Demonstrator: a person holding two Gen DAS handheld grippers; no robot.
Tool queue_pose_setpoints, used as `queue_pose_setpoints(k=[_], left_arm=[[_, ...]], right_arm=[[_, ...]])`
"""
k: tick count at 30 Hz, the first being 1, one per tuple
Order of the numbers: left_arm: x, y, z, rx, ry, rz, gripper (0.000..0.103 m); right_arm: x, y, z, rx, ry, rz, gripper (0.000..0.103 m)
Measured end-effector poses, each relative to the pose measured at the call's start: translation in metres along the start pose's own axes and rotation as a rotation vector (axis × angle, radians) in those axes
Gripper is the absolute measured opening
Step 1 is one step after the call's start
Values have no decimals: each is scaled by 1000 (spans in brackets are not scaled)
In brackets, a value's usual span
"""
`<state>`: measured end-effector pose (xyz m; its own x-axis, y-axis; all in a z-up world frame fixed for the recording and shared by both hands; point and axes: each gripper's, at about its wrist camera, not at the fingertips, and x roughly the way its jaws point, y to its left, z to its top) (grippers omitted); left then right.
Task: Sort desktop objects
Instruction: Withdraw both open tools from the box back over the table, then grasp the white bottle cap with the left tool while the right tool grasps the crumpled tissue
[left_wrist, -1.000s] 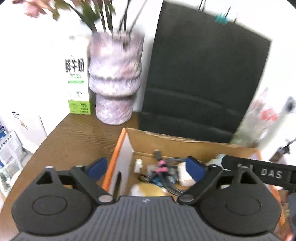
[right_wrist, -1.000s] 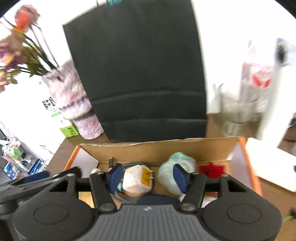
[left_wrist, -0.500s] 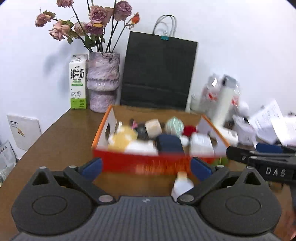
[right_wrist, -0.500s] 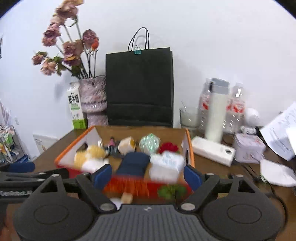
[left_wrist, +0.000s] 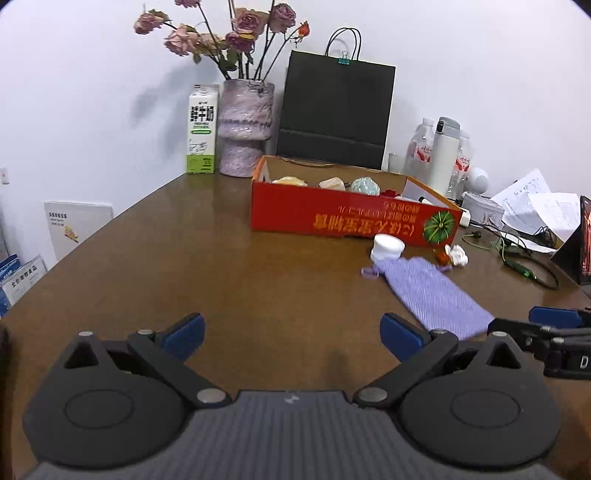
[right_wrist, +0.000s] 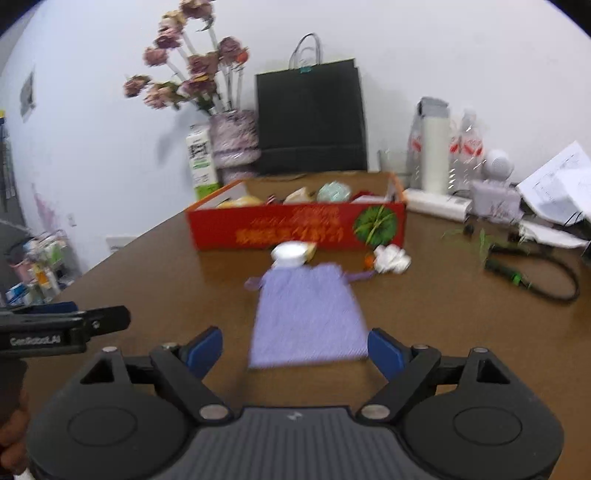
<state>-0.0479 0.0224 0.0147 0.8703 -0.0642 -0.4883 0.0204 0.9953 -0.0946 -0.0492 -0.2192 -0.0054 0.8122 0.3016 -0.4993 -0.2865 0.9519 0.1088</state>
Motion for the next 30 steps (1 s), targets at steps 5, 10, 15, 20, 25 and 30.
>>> queue_pose_setpoints(k=[5, 10, 15, 20, 25, 30], left_arm=[[-9, -6, -16, 42, 29, -20, 103], [-7, -14, -18, 77, 44, -30, 103], [12, -22, 2, 84, 39, -55, 103], [54, -43, 37, 113, 6, -120, 103], [119, -72, 73, 155, 54, -255, 95], [177, -89, 88, 188, 100, -277, 78]], right_arm=[[-8, 9, -17, -27, 0, -24, 86], [-7, 3, -17, -9, 7, -47, 86], [2, -9, 1, -20, -18, -67, 84], [32, -32, 32, -24, -24, -81, 78], [86, -64, 71, -33, -5, -129, 64], [141, -103, 90, 50, 57, -151, 49]])
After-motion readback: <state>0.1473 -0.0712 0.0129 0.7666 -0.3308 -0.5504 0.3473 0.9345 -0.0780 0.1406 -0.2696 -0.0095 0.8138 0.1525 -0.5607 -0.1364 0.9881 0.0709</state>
